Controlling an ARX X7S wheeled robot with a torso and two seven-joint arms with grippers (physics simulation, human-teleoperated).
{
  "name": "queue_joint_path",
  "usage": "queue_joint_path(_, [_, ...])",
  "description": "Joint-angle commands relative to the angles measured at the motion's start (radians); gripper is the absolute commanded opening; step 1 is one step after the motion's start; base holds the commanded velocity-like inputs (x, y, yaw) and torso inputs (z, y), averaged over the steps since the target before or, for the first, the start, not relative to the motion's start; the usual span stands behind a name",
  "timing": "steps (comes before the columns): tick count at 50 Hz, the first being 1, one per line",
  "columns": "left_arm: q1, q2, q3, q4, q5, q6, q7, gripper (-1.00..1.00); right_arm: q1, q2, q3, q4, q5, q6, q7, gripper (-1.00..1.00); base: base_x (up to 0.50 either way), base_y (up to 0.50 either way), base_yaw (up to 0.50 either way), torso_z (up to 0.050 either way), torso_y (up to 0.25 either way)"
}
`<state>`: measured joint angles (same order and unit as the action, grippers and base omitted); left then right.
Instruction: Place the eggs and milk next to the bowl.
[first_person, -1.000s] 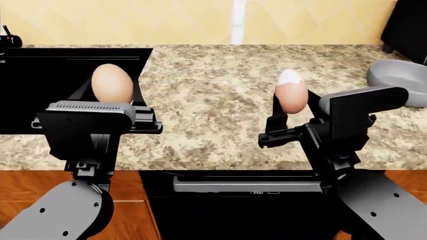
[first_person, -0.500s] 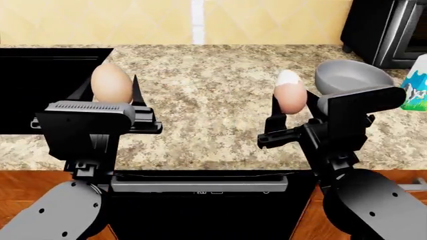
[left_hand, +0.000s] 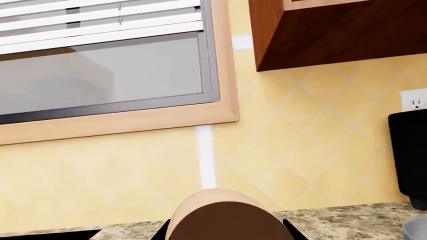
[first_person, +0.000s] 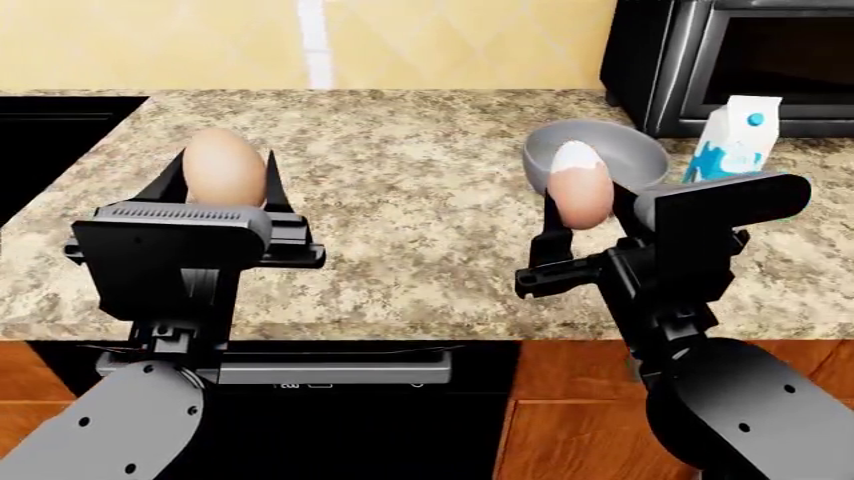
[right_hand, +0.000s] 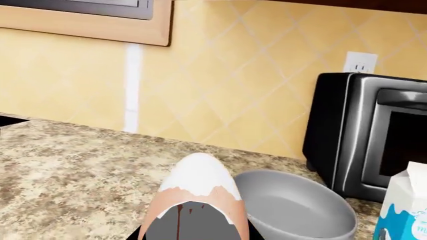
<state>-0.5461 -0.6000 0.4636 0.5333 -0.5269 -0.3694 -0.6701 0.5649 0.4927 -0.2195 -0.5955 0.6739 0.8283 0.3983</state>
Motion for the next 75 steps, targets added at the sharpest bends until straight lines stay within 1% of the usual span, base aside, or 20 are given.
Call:
queue_joint_path(1, [0.001, -0.003, -0.003, 0.007, -0.017, 0.006, -0.009, -1.0, 0.001, 0.002, -0.003, -0.002, -0.012, 0.001, -0.006, -1.0, 0.0, -0.5, 0.0, 0.0, 0.0])
queue_joint_path(22, [0.002, -0.005, -0.004, 0.007, -0.018, 0.01, -0.007, -1.0, 0.003, 0.003, -0.011, -0.002, -0.014, -0.005, 0.0, -1.0, 0.01, -0.5, 0.0, 0.0, 0.0])
queue_joint_path(28, [0.0, -0.005, -0.004, 0.008, -0.02, 0.008, -0.007, -1.0, 0.003, 0.006, -0.014, -0.005, -0.021, -0.007, 0.005, -1.0, 0.06, -0.02, 0.0, 0.0, 0.0])
queue_joint_path(43, [-0.001, -0.006, -0.005, 0.012, -0.02, 0.008, -0.009, -1.0, 0.005, 0.006, -0.019, 0.003, -0.019, -0.012, 0.003, -1.0, 0.5, -0.07, 0.0, 0.0, 0.001])
queue_joint_path(48, [0.001, -0.007, -0.005, 0.018, -0.021, 0.008, -0.011, -1.0, 0.017, 0.005, -0.037, 0.007, -0.011, 0.019, 0.007, -1.0, 0.0, 0.0, 0.0, 0.0, 0.002])
queue_joint_path(51, [0.002, -0.009, -0.007, 0.02, -0.022, 0.009, -0.012, -1.0, 0.048, 0.0, -0.067, 0.018, 0.0, 0.102, 0.034, -1.0, 0.0, 0.0, 0.0, 0.0, 0.0])
queue_joint_path(56, [0.002, -0.013, -0.013, 0.026, -0.027, 0.007, -0.015, -1.0, 0.041, -0.002, -0.066, 0.001, 0.033, 0.153, 0.05, -1.0, 0.0, 0.0, 0.0, 0.0, 0.0])
queue_joint_path(63, [0.002, -0.017, -0.021, 0.033, -0.034, 0.004, -0.02, -1.0, 0.009, -0.01, -0.066, 0.018, 0.056, 0.162, 0.048, -1.0, 0.0, 0.0, 0.0, 0.0, 0.0])
queue_joint_path(75, [0.008, -0.024, -0.035, 0.043, -0.047, 0.007, -0.024, -1.0, -0.052, -0.001, -0.029, -0.055, 0.091, 0.177, 0.094, -1.0, 0.0, 0.0, 0.0, 0.0, 0.0])
